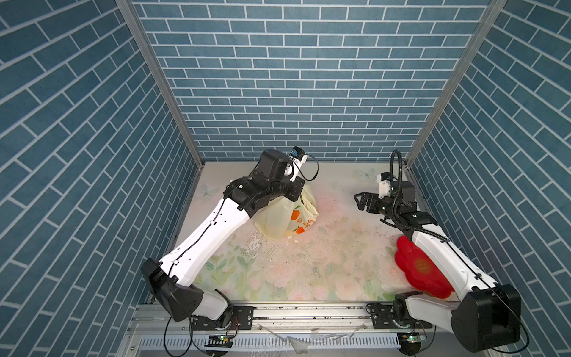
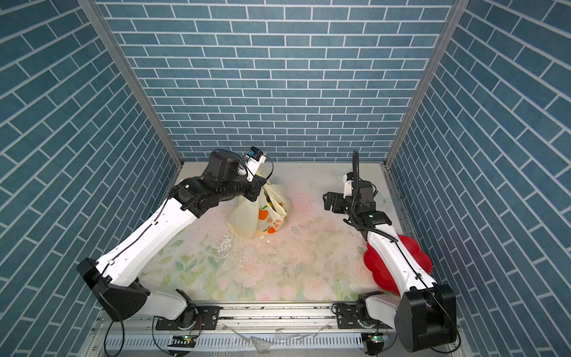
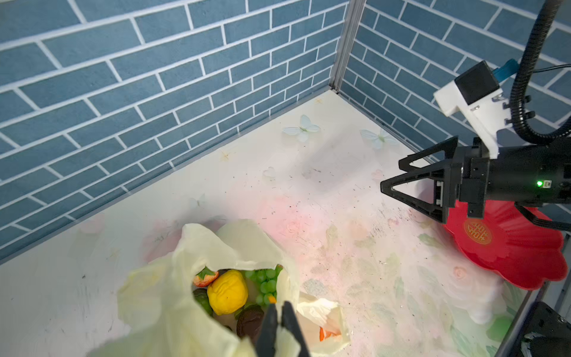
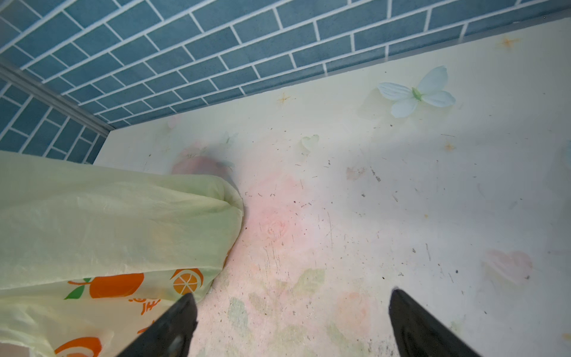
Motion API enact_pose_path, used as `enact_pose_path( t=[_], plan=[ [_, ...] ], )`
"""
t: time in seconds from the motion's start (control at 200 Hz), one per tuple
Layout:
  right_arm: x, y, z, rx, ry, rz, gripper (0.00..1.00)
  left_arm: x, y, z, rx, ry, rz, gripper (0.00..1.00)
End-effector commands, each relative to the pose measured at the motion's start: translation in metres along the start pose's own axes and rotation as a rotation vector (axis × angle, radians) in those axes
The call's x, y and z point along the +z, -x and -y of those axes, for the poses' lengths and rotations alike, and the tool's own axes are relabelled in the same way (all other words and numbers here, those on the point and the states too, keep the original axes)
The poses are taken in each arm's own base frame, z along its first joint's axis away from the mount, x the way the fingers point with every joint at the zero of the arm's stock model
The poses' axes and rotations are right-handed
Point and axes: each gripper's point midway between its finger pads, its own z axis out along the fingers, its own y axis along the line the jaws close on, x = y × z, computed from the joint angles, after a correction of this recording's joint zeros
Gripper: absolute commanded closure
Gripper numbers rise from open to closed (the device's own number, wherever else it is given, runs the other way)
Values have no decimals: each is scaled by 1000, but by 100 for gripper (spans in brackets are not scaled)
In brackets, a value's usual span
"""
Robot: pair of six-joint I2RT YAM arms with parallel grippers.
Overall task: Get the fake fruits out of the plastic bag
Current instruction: 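Carry the bag toward the table center with the left gripper while the right gripper approaches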
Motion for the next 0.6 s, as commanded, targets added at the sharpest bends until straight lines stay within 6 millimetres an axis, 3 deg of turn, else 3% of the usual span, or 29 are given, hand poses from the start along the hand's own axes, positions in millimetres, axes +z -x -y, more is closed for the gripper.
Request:
enact_pose_path(
  t=[0.0,0.145,0.22,0.48,0.595],
  plan=[
    [-5,21,-35,-138,84,47,3,-16,6,-11,-68,55,88,53],
    [-3,23,-81,-291,191,54,3,-34,3,-14,-167,57,146,31],
    [-4,23,-108,-383,258,67,4,-41,3,-11,-195,35,170,25],
    [-11,12,-187,-614,467,88,4,-53,1,-10,-245,17,196,20],
    [-10,10,-209,-655,513,91,5,-63,-1,-15,-257,47,212,20]
  ],
)
